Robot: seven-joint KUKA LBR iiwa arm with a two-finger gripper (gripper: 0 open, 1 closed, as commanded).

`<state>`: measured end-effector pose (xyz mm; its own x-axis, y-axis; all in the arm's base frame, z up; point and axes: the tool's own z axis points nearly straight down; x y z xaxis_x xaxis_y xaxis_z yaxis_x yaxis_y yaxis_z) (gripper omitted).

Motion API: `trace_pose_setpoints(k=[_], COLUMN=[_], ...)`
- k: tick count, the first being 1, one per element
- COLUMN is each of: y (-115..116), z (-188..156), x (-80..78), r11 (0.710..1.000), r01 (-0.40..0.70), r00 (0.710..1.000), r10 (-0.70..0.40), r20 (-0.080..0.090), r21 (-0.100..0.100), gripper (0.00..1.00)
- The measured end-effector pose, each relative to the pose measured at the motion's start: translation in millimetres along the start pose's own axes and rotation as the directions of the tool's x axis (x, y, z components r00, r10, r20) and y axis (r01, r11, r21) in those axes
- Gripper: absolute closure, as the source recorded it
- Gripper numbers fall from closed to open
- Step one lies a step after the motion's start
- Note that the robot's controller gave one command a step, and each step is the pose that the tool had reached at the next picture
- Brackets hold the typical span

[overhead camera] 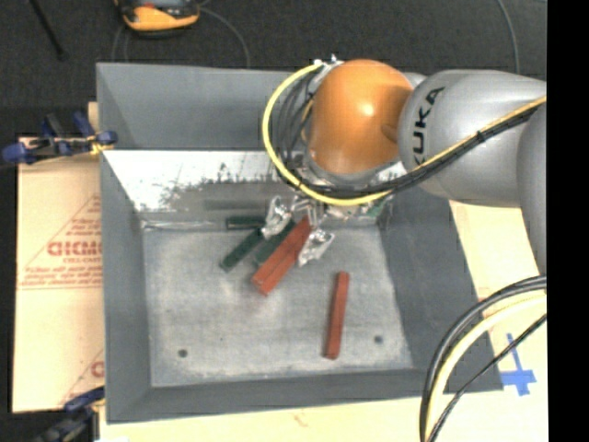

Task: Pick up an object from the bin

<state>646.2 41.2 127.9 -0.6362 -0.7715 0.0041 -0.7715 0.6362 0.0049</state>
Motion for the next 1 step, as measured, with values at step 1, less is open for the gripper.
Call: trace_pose_setpoints(k=[1], y=[-1.3], z=[-23.9], x=[-0.8], r11=[1.000], r01=[0.000], r00=[1.000], r10=[0.000], r20=[0.004], r21=[0.005], gripper=[1.00])
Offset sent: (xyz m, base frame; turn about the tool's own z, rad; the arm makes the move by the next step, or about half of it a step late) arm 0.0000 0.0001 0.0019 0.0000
